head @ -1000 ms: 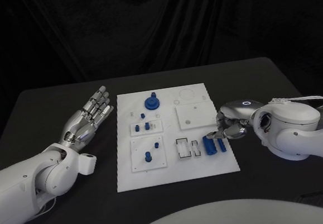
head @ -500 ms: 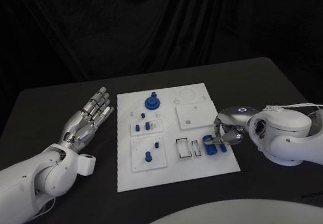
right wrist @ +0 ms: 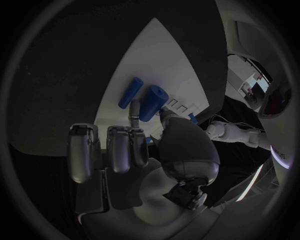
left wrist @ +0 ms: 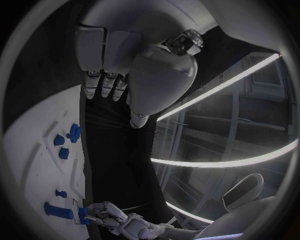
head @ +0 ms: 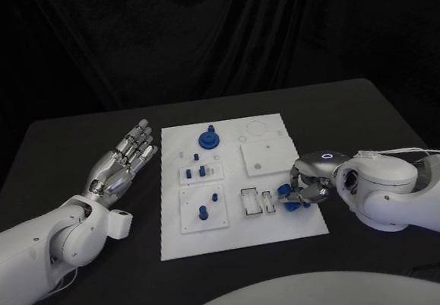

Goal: Assemble the parts on the task board

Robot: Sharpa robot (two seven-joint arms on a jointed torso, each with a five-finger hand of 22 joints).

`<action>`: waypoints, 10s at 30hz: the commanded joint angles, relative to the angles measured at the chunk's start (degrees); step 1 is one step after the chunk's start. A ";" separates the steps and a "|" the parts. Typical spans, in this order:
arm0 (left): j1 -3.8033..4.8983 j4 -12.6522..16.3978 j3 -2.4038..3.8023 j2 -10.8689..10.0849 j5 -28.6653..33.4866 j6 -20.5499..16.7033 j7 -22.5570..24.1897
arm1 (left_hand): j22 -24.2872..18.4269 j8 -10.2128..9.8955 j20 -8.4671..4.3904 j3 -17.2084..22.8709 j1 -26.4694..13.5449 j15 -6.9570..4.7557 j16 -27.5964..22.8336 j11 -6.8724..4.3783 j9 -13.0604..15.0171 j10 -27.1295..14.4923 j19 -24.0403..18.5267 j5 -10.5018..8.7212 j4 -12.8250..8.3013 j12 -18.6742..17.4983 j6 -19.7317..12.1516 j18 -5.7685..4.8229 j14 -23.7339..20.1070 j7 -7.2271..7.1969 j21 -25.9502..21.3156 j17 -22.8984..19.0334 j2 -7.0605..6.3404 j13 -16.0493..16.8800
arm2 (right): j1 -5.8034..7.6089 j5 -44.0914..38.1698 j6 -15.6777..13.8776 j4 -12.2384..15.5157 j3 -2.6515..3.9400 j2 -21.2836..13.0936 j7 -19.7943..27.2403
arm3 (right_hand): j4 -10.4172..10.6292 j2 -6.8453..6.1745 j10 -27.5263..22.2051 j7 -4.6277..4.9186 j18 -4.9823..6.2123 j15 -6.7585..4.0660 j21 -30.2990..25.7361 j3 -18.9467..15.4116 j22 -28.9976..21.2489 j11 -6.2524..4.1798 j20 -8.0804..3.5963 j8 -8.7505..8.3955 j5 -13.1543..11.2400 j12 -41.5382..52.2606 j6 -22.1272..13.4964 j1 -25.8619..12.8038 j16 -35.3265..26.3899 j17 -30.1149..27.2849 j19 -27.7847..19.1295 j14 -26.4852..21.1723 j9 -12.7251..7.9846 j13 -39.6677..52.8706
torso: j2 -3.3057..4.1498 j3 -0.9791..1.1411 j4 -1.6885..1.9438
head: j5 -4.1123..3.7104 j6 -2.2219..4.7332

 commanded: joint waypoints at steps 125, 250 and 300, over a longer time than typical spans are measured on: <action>-0.91 -1.35 0.05 1.21 -0.08 3.61 0.63 | 0.16 0.34 1.20 2.15 1.42 1.71 -0.21 2.08 0.47 0.25 0.19 0.05 -0.62 1.02 2.90 0.72 -0.02 6.36 -0.06 -0.06 -0.59 0.13 | 0.84 36.06 -7.34 -2.41 0.27 6.33 8.88 | -0.04 3.71 5.96 2.03 1.32 1.33 -6.22 0.21 11.50 1.25 1.20 -12.17 6.58 0.15 -1.58 -3.78 -2.70 2.68 1.29 3.63 5.10 15.09 | -0.07 0.09 -0.11 | 3.57 -0.01; -1.20 -1.94 0.04 0.86 -0.08 4.01 -0.51 | 0.23 0.44 1.61 2.65 1.37 2.24 -0.21 1.76 0.53 0.34 0.29 0.70 -0.59 1.42 3.67 0.58 -0.02 6.97 -0.01 -0.06 -0.71 0.17 | 1.10 10.25 3.12 0.18 -0.01 -3.91 -1.34 | -1.14 5.94 5.96 0.98 1.04 0.50 -5.51 -11.32 11.91 0.28 0.36 -7.48 17.29 0.15 -1.78 13.48 -2.27 2.69 1.92 3.64 7.24 15.09 | 0.16 0.12 -0.09 | -1.48 -0.01; -1.39 -2.08 0.04 1.17 -0.08 4.67 -1.06 | 0.16 0.52 1.60 3.03 1.48 2.15 -0.21 1.90 0.60 0.35 0.29 0.20 -0.70 1.53 4.21 0.59 -0.02 8.28 -0.02 -0.06 -0.64 0.18 | 2.99 50.57 -5.50 0.13 0.17 -0.62 9.47 | -15.21 1.99 5.96 2.33 1.61 1.40 -7.87 12.72 11.16 1.38 1.22 -13.14 26.03 0.15 -0.26 16.50 -2.82 1.35 0.88 3.40 -0.75 15.09 | 0.18 0.13 0.08 | 0.18 -0.01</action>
